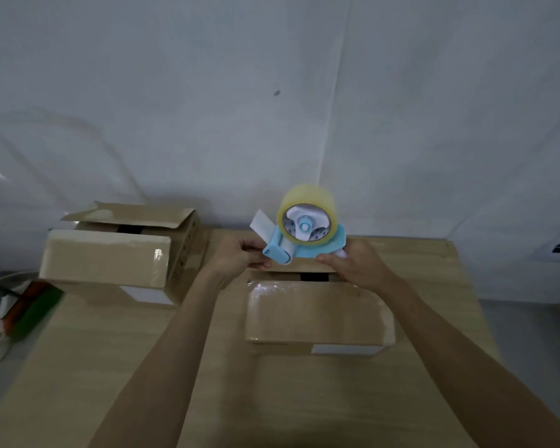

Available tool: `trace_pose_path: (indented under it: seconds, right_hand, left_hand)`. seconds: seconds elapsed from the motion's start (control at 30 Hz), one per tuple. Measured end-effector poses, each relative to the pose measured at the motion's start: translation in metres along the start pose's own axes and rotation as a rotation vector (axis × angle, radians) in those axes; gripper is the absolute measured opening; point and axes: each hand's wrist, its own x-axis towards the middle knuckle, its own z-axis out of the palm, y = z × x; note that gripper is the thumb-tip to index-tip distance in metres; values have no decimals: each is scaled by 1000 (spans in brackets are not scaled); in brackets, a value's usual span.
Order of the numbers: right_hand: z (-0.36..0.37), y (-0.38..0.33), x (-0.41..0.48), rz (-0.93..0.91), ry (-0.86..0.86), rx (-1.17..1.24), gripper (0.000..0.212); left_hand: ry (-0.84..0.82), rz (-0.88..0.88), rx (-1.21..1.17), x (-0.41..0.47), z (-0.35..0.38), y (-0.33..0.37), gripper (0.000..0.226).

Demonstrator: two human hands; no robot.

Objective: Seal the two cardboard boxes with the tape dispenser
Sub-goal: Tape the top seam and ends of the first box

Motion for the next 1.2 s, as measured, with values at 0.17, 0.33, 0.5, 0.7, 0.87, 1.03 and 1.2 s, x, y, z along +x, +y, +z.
trace_pose_path:
  seconds: [0.17, 0.33, 0.5, 0.7, 0.87, 1.03, 1.2]
  right_hand:
    - [14, -9, 14, -65, -102, -133, 12]
    - [12, -4, 11, -61, -100, -215, 37]
    - [5, 6, 3, -74, -85, -304, 48]
    - [12, 10, 13, -6, -98, -306, 22]
    - [28, 21, 14, 45, -96, -246, 27]
    - [40, 37, 17, 6, -19, -328, 34]
    - [41, 47, 24, -10, -24, -288, 32]
  left_hand:
    - [51, -30, -67, -4, -32, -36, 13]
    - [82, -17, -92, -9, -54, -58, 18]
    - [90, -3, -124, -10, -44, -70, 18]
    - [220, 28, -172, -18, -40, -80, 18]
    - [263, 32, -153, -17, -47, -83, 18]
    - [273, 33, -151, -16, -46, -80, 18]
    - [281, 33, -130, -10, -52, -81, 17]
